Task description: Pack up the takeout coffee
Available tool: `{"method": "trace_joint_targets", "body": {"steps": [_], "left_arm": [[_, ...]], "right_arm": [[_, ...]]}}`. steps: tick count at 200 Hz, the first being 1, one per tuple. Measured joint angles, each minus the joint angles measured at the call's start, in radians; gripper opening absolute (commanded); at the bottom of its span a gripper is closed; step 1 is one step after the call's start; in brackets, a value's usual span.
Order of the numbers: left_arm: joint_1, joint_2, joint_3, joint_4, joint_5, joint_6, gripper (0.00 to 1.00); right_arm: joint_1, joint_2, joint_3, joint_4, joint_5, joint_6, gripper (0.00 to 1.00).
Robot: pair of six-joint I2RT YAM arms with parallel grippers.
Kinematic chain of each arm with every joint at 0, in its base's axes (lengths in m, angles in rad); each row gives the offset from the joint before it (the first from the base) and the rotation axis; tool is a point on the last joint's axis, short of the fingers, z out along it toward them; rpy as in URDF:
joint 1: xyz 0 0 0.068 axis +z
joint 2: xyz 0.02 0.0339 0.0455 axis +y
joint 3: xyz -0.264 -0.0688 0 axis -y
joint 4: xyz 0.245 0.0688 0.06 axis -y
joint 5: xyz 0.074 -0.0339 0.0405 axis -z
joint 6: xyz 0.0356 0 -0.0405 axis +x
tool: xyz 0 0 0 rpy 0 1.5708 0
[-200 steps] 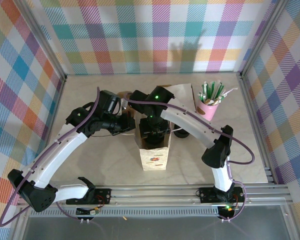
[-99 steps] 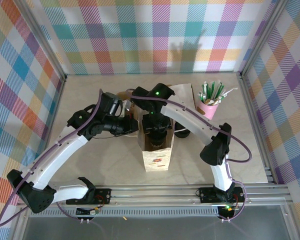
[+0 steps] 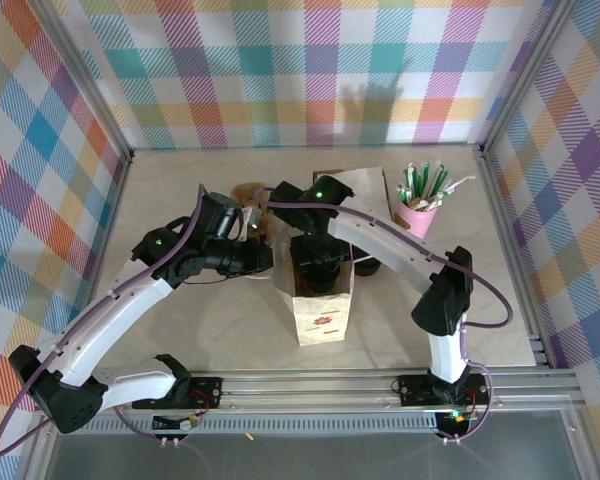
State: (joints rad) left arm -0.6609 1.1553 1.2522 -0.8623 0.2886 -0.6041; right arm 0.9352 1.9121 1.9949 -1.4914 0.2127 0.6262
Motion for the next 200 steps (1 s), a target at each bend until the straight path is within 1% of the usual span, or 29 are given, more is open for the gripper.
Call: {"method": "trace_joint_targets", "body": {"steps": [48, 129, 143, 163, 170, 178, 194, 200], "left_arm": [[0.000, 0.034, 0.016, -0.003, -0.024, -0.005, 0.00], [0.000, 0.048, 0.091, -0.074, -0.037, 0.023, 0.00], [0.000, 0.050, 0.102, -0.083, -0.036, 0.025, 0.09], [0.000, 0.061, 0.115, -0.092, -0.034, 0.034, 0.31], [0.000, 0.069, 0.122, -0.101, -0.032, 0.033, 0.38], [0.000, 0.080, 0.130, -0.109, -0.029, 0.032, 0.39], [0.000, 0.105, 0.151, -0.127, -0.029, 0.040, 0.39], [0.000, 0.114, 0.159, -0.134, -0.029, 0.040, 0.38]], "right_arm": [[0.000, -0.083, -0.097, 0.089, -0.026, -0.037, 0.24], [-0.028, -0.066, -0.076, 0.105, -0.019, -0.045, 0.23], [-0.033, -0.056, -0.075, 0.109, -0.014, -0.053, 0.23], [-0.033, -0.047, -0.075, 0.117, -0.012, -0.067, 0.23], [-0.033, -0.044, -0.075, 0.121, -0.011, -0.071, 0.23], [-0.034, -0.040, -0.074, 0.125, -0.011, -0.074, 0.23], [-0.034, -0.033, -0.069, 0.136, -0.012, -0.086, 0.23], [-0.034, -0.030, -0.065, 0.142, -0.014, -0.089, 0.23]]}}
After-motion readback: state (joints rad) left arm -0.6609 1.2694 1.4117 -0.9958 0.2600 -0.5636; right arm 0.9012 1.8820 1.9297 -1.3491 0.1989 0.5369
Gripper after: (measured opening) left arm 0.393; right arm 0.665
